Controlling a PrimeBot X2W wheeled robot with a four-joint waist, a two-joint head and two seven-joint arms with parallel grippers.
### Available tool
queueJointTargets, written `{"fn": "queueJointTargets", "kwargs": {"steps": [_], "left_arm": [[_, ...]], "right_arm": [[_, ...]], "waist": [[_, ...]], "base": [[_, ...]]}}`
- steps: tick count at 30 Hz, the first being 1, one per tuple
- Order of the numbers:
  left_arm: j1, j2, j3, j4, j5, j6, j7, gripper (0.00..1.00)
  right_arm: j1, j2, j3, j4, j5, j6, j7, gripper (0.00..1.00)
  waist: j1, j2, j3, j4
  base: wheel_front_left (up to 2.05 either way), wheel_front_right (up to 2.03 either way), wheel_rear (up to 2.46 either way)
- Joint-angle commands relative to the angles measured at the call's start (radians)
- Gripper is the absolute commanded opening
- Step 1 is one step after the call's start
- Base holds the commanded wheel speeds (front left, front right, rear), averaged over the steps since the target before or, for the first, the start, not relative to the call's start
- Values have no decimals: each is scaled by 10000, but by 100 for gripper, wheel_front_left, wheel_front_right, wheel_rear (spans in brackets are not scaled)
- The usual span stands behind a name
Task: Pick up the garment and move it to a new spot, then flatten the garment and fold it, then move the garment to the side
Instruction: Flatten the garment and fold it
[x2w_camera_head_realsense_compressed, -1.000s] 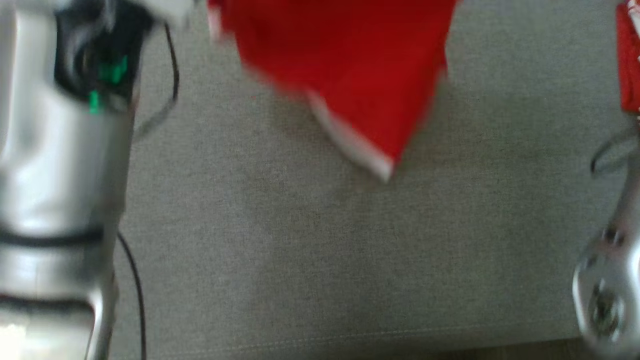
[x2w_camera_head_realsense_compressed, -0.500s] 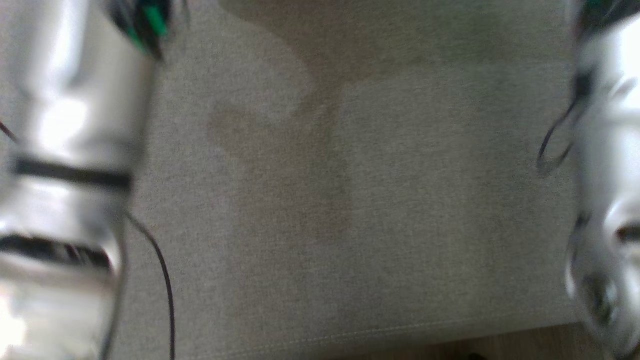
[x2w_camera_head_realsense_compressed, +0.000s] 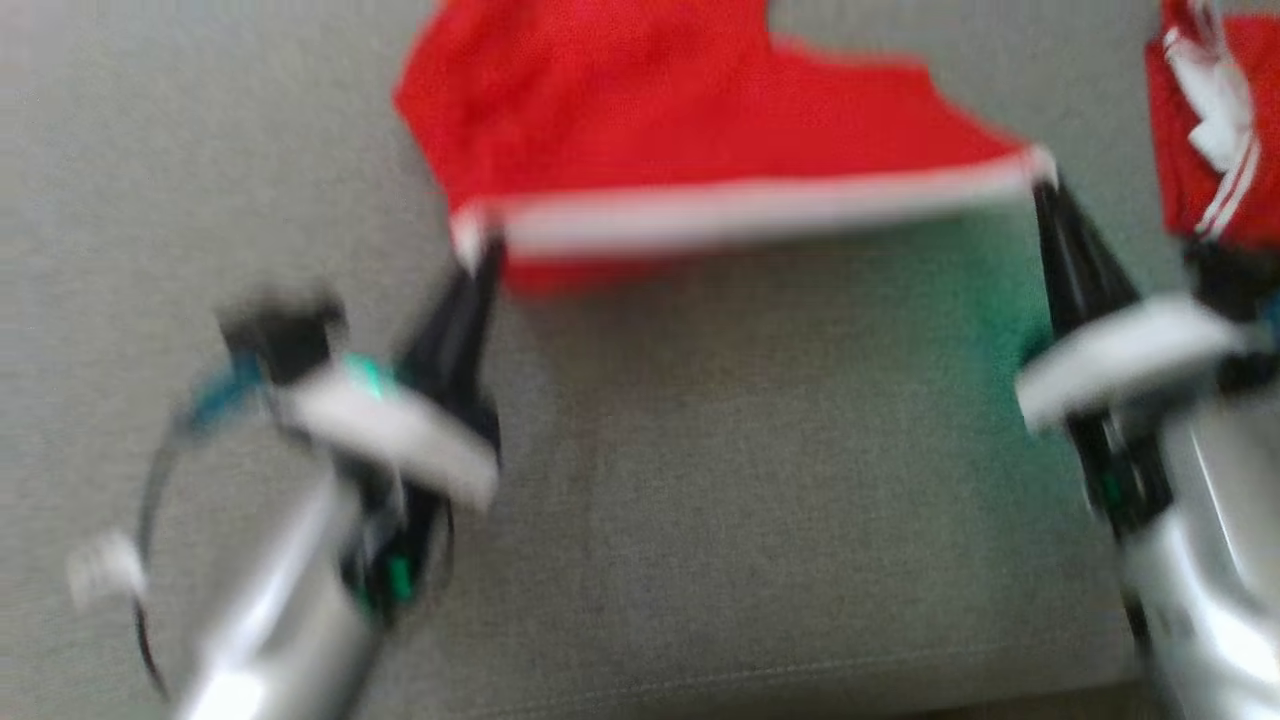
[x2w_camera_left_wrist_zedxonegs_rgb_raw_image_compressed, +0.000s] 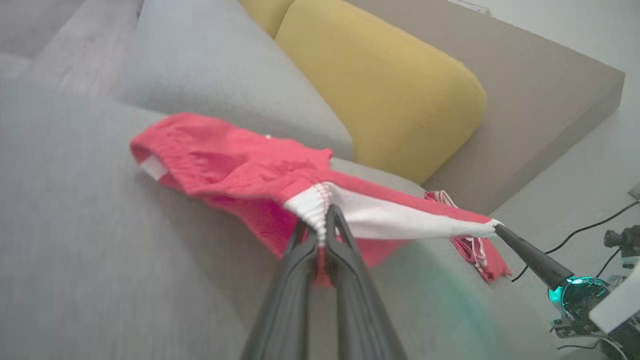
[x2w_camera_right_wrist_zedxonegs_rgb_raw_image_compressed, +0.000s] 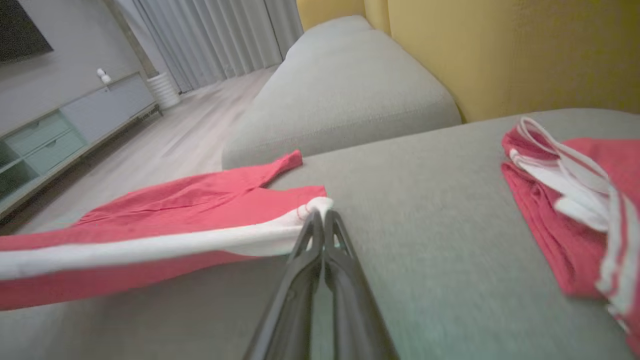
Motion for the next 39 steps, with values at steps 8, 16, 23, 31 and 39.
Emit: {"fn": "queueJointTargets", "kwargs": {"steps": [8,16,23,31,39], "left_arm": [[4206,216,-67,-2151,153,509,-105,0],[6074,244,-578,-4173,-268,1168,406,0],[4939,-285,-361,-4710,-770,1167,865,0],[2448,-1297,-73,-3620,-1118,1189,1232,0],[963,-1623,-55,-1978,-1125,1212,942,0]], "right_arm": [[5219,-439,-1450,-4148,-178,67,2083,0],[7816,382,-3139,-7677,-228,67,4045,0],[5299,165,-2819,-7252,-372,67,5145,0],[939,-671,-2137,-5012,-342,67,6335,0],[-1590,-934,-1537,-2332,-673,67,6328,0]], "waist": [[0,0,-2155,565],[0,0,-2285,1067],[0,0,-1109,1860],[0,0,556,2947],[0,0,1096,3469]], "base": [[0,0,0],[0,0,0],[0,0,0],[0,0,0],[0,0,0]]}}
